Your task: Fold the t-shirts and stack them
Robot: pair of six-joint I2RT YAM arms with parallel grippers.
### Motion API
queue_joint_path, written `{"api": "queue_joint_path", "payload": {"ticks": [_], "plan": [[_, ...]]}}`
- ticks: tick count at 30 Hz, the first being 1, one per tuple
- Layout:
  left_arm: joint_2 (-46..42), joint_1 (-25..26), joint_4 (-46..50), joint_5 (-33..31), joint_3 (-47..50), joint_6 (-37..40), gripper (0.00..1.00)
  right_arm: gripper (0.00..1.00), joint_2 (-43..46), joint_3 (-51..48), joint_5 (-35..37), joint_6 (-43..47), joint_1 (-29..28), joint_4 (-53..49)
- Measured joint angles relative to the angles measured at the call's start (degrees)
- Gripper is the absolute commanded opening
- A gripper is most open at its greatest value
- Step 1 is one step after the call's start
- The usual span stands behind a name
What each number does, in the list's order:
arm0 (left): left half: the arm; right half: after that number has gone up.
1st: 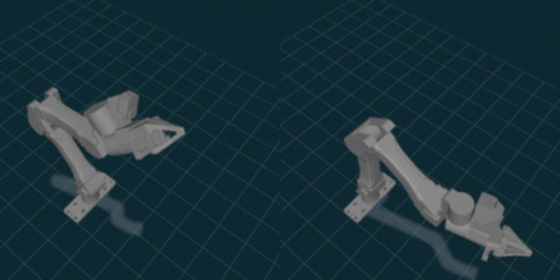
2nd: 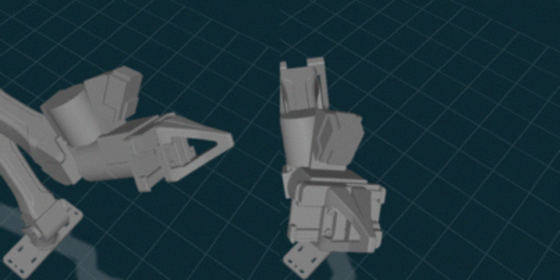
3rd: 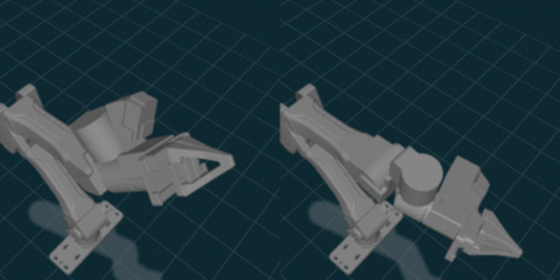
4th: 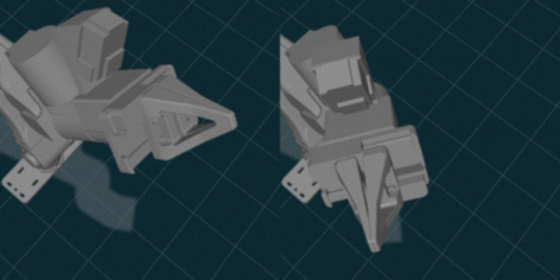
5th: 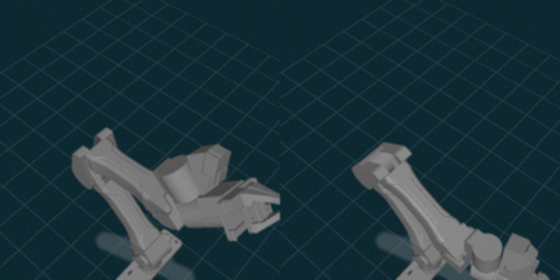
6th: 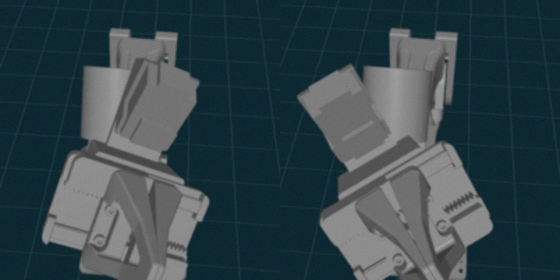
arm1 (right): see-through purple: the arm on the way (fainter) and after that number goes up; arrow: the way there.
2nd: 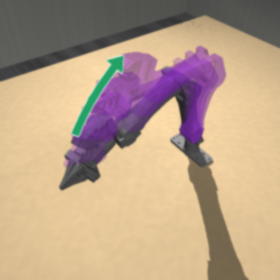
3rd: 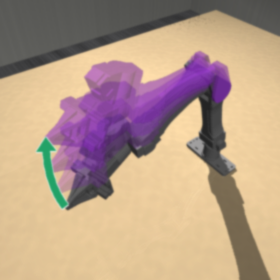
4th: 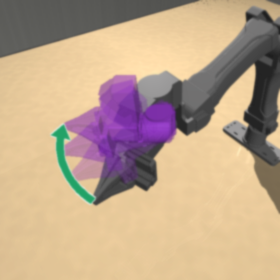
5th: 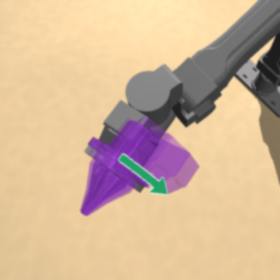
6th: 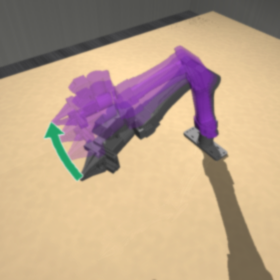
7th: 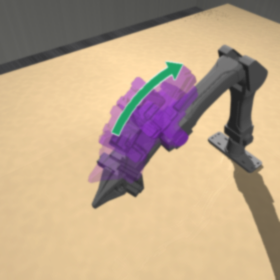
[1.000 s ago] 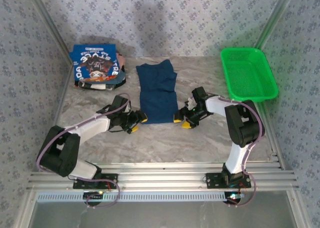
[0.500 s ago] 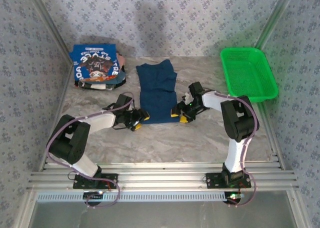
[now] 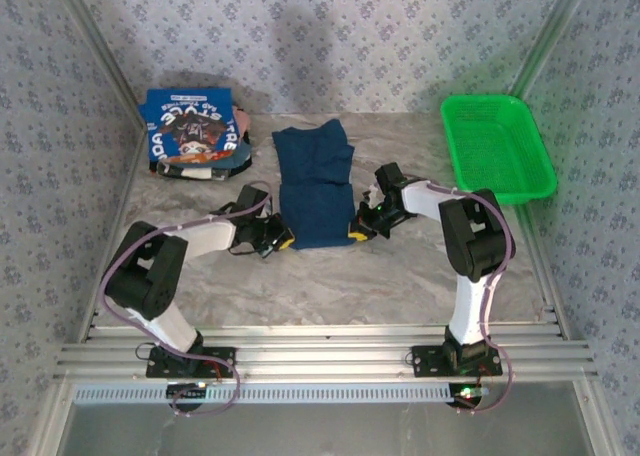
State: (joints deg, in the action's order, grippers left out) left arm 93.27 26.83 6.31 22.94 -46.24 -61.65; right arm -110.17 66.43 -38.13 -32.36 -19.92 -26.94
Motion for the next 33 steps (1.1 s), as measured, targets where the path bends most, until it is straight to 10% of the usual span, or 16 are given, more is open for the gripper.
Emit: {"api": "queue_joint_path", "payload": {"ticks": [18, 33], "plan": [[-43.21, 27.23, 22.14, -13.57, 15.78, -16.72, 0.0, 0.0, 37.55, -25.05, -3.76, -13.97, -10.36, -9.68], [-45.18, 13.18, 24.79, -11.74, 9.31, -15.32, 0.0, 0.0, 31.61, -11.54, -4.72, -15.32, -9.05, -14.99]]}}
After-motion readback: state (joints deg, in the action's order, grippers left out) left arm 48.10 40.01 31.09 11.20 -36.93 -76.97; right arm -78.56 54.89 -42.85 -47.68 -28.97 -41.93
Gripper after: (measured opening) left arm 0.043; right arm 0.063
